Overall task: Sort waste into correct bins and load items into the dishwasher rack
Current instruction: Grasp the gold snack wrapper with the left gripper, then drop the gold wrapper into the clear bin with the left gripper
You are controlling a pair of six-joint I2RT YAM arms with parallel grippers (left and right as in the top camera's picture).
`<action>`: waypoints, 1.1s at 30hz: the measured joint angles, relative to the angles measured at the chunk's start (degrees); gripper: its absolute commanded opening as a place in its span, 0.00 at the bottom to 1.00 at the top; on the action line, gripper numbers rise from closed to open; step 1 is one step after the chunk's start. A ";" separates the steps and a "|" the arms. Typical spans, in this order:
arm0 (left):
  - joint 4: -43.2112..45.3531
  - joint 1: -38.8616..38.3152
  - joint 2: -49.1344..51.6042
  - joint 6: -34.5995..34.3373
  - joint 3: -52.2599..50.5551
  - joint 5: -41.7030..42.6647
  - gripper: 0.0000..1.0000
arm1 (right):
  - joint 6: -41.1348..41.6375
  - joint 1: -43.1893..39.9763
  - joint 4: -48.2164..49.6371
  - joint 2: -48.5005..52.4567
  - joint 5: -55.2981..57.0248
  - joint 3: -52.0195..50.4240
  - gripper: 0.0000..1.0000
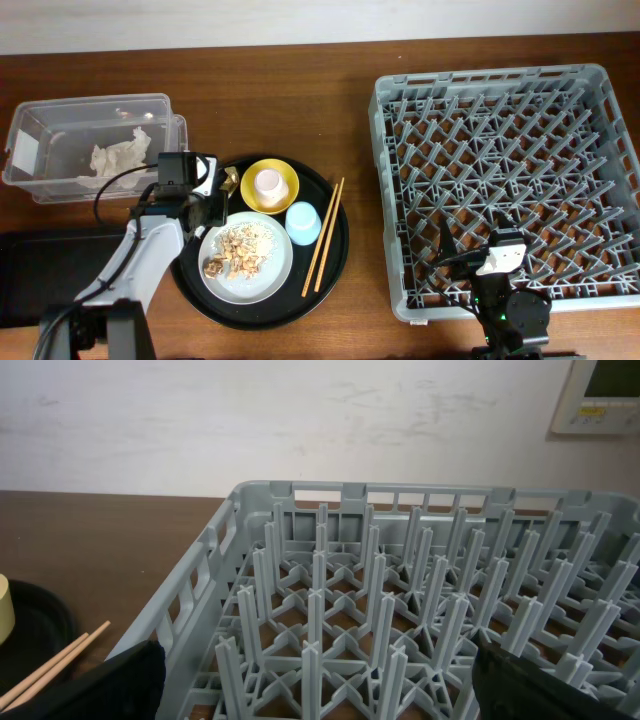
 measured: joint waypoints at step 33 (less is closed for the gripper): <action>16.72 -0.09 -11.76 -2.25 5.88 -7.67 0.00 | 0.04 0.00 0.00 0.00 0.00 0.00 0.98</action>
